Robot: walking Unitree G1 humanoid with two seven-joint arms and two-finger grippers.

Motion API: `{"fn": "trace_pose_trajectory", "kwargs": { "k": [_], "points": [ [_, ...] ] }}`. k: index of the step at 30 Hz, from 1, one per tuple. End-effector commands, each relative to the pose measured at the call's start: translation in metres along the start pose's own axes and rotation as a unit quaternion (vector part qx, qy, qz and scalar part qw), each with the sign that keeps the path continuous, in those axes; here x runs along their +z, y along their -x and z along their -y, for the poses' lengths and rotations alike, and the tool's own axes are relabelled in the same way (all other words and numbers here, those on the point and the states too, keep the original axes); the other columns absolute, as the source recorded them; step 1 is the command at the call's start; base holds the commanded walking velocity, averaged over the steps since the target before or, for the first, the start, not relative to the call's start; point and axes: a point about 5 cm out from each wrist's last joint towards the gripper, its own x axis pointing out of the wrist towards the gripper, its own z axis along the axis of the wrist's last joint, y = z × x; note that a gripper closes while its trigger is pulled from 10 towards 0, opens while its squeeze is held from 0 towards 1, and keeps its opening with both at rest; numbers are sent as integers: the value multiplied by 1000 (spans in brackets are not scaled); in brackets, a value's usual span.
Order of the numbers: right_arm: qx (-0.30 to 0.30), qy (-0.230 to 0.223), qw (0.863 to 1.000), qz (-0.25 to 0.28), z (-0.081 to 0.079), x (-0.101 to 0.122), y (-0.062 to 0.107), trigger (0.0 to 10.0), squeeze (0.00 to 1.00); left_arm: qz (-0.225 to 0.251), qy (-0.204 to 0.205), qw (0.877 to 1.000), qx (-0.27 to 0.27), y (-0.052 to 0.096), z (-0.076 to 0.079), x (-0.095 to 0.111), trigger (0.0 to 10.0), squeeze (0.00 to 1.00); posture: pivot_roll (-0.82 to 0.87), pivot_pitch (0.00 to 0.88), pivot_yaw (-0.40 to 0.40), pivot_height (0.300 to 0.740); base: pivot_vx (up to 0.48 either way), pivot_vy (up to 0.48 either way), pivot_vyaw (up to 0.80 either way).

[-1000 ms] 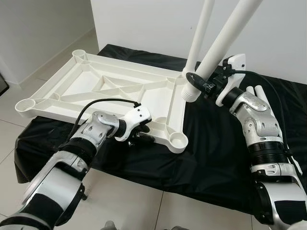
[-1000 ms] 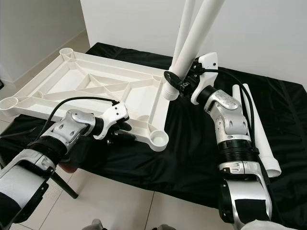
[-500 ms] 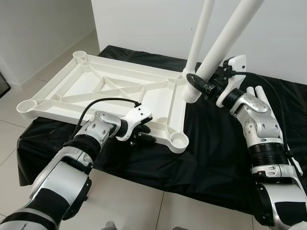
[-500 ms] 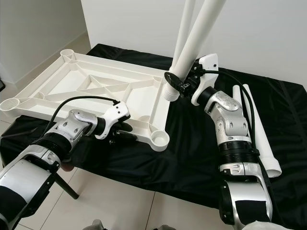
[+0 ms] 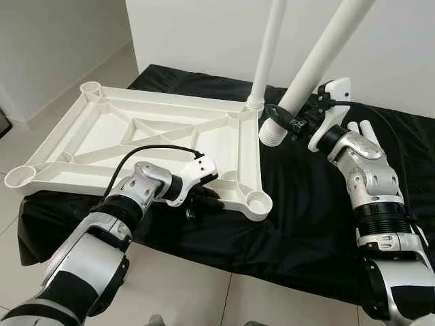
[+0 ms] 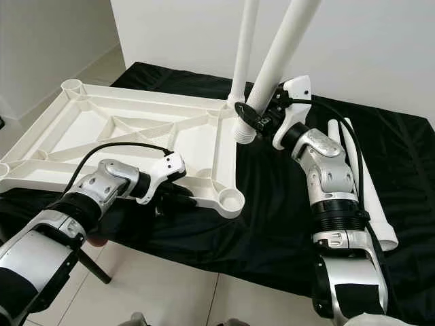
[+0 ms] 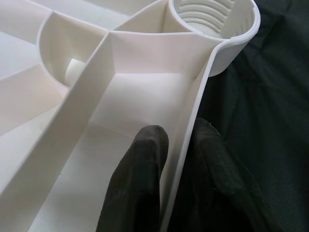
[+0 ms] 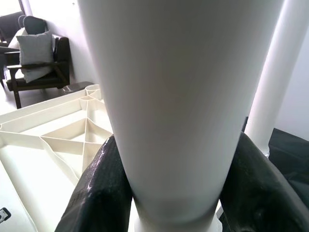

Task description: Building children table

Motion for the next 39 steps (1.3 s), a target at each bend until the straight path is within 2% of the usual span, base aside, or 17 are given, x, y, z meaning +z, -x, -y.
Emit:
{"fn": "trace_pose_trajectory", "kwargs": {
  "k": [1,9,10,12,13,14,16,19,25,33,36,39],
  "points": [
    [-3,2,1000,11,2,7,1,10000,0,-62,47,997,0,-1,6,-37,10000,0,-73,0,5,740,0,0,0],
    [-2,4,1000,13,1,8,1,10000,0,-50,76,995,39,5,-1,-40,10000,0,-72,0,4,740,0,0,0],
    [-1,4,1000,13,1,8,1,10000,0,-49,75,995,47,7,-2,-41,0,0,-72,0,3,740,0,0,0],
    [-1,4,1000,13,2,8,1,10000,0,-52,78,993,67,10,-5,-43,353,0,-71,0,3,740,0,0,0],
    [-1,3,1000,13,1,8,1,10000,0,-54,83,992,81,12,-7,-45,5608,0,-71,0,3,740,0,0,0],
    [-1,3,1000,13,1,8,1,10000,0,-55,86,990,94,14,-9,-46,10000,0,-69,0,2,740,0,0,0],
    [0,2,1000,14,1,8,1,10000,0,-58,92,986,123,19,-14,-48,10000,0,-69,0,1,740,0,0,0],
    [0,2,1000,14,1,8,1,10000,0,-59,94,985,130,21,-15,-49,10000,0,-69,0,1,740,0,0,0],
    [14,-6,1000,4,-4,3,1,10000,0,-52,104,977,181,41,-27,-51,10000,0,-61,0,-5,740,0,0,0],
    [57,-14,998,-14,-18,-6,3,10000,0,-24,88,972,217,46,-35,-40,10000,0,-62,0,-8,740,0,0,0],
    [82,-21,996,-20,-28,-11,4,10000,0,-8,91,967,239,44,-38,-34,10000,0,-65,0,-8,740,0,0,0],
    [96,-27,995,-20,-32,-13,5,10000,0,5,90,967,237,41,-38,-29,10000,0,-65,0,-11,740,0,0,0]
  ]
}}
